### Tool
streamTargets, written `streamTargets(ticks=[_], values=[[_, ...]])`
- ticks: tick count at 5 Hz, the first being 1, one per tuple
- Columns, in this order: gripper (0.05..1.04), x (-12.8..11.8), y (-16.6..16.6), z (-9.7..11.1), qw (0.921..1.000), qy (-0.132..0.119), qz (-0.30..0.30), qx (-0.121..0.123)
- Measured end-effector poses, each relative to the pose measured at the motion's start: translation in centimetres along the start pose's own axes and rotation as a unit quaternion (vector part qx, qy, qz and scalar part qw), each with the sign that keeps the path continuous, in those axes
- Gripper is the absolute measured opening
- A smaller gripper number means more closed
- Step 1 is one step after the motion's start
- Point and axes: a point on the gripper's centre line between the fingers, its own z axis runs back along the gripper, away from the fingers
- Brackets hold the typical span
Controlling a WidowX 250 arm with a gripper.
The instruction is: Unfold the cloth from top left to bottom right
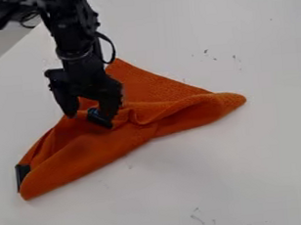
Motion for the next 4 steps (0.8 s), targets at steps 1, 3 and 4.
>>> streamTargets(ticks=[1,3,4], values=[[1.001,-0.6,0.0,-0.9,0.9999,-0.011,0.01,-0.006],[1.001,2.5,1.3,-2.0,0.999,-0.024,-0.037,0.003],[0.945,4.5,2.1,-1.5,0.9974,-0.031,-0.063,0.016]])
